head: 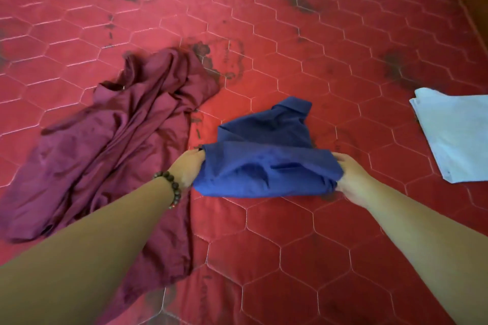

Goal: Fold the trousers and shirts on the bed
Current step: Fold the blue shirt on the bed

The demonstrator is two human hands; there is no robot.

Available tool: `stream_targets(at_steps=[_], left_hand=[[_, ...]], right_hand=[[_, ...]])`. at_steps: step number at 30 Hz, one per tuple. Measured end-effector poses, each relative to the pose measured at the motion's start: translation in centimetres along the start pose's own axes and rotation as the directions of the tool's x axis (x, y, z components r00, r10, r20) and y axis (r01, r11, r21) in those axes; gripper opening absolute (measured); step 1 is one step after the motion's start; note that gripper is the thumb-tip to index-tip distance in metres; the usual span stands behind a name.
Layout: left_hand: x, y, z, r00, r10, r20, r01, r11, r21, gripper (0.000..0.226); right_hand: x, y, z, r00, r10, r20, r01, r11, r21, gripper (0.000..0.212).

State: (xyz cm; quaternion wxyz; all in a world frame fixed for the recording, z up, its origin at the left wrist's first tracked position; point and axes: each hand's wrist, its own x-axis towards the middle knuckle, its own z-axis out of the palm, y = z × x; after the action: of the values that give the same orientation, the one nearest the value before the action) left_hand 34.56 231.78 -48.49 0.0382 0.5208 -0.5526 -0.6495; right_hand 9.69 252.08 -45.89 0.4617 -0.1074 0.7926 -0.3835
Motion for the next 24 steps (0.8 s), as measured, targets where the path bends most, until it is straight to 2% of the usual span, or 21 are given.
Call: stream_targets(at_steps=[1, 3, 4, 5, 6, 9, 11, 13, 14, 16, 19, 22, 24], left_hand=[[0.6, 0.0, 0.6, 0.997, -0.08, -0.017, 0.078, 0.993, -0.092, 0.025], [1.7, -0.4, 1.7, 0.988, -0.155, 0.018, 0.15, 0.905, -0.397, 0.031], [2.1, -0.6, 2.1, 0.984, -0.18, 0.015, 0.163, 0.85, -0.501, 0.039], [2.3, -0.8, 2.3, 0.981, -0.195, -0.007, 0.163, 0.839, -0.519, 0.045], [2.4, -1.0, 2.2, 0.981, -0.189, -0.04, 0.149, 0.872, -0.466, 0.047], [2.4, -1.2, 1.6, 0.991, -0.083, -0.105, 0.071, 0.991, -0.114, 0.033], [2.9, -1.1, 1.4, 0.991, -0.002, -0.135, 0.01, 0.998, 0.057, 0.031], [3.2, -0.5, 1.7, 0.987, 0.071, -0.141, -0.054, 0.991, 0.122, 0.012], [3.3, -0.1, 2.1, 0.98, 0.119, -0.156, -0.091, 0.98, 0.178, 0.009], [3.3, 0.4, 2.7, 0.937, 0.244, -0.25, -0.164, 0.939, 0.302, 0.007], [2.5, 0.9, 3.3, 0.795, 0.422, -0.436, -0.252, 0.884, 0.395, 0.005], [2.3, 1.9, 3.3, 0.709, 0.5, -0.497, -0.349, 0.861, 0.37, 0.011], [3.0, 2.2, 3.2, 0.692, 0.5, -0.521, -0.351, 0.863, 0.362, 0.017]], right_hand=[[1.1, 0.3, 0.6, 0.997, 0.081, -0.016, -0.08, 0.995, 0.058, 0.023], [2.9, 1.2, 1.6, 0.979, 0.199, -0.042, -0.194, 0.976, 0.103, 0.046], [3.6, 1.7, 2.0, 0.975, 0.21, -0.064, -0.204, 0.974, 0.093, 0.052], [4.1, 2.1, 2.2, 0.978, 0.182, -0.1, -0.176, 0.982, 0.062, 0.049], [4.5, 2.5, 2.3, 0.981, 0.129, -0.144, -0.128, 0.992, 0.015, 0.042], [4.5, 3.2, 2.4, 0.978, -0.05, -0.202, 0.035, 0.996, -0.076, 0.032], [4.8, 2.9, 2.6, 0.978, -0.097, -0.187, 0.086, 0.994, -0.067, 0.023], [5.0, 2.1, 2.7, 0.979, -0.106, -0.176, 0.101, 0.994, -0.034, 0.018], [5.1, 1.7, 2.8, 0.977, -0.124, -0.172, 0.117, 0.992, -0.055, 0.014], [4.9, 1.2, 3.0, 0.953, -0.239, -0.185, 0.207, 0.963, -0.176, 0.011], [3.7, 0.7, 3.2, 0.856, -0.452, -0.251, 0.362, 0.871, -0.333, 0.009], [3.0, -1.0, 3.2, 0.743, -0.613, -0.27, 0.496, 0.774, -0.393, 0.003], [3.8, -2.2, 3.2, 0.713, -0.637, -0.293, 0.515, 0.759, -0.399, 0.007]])
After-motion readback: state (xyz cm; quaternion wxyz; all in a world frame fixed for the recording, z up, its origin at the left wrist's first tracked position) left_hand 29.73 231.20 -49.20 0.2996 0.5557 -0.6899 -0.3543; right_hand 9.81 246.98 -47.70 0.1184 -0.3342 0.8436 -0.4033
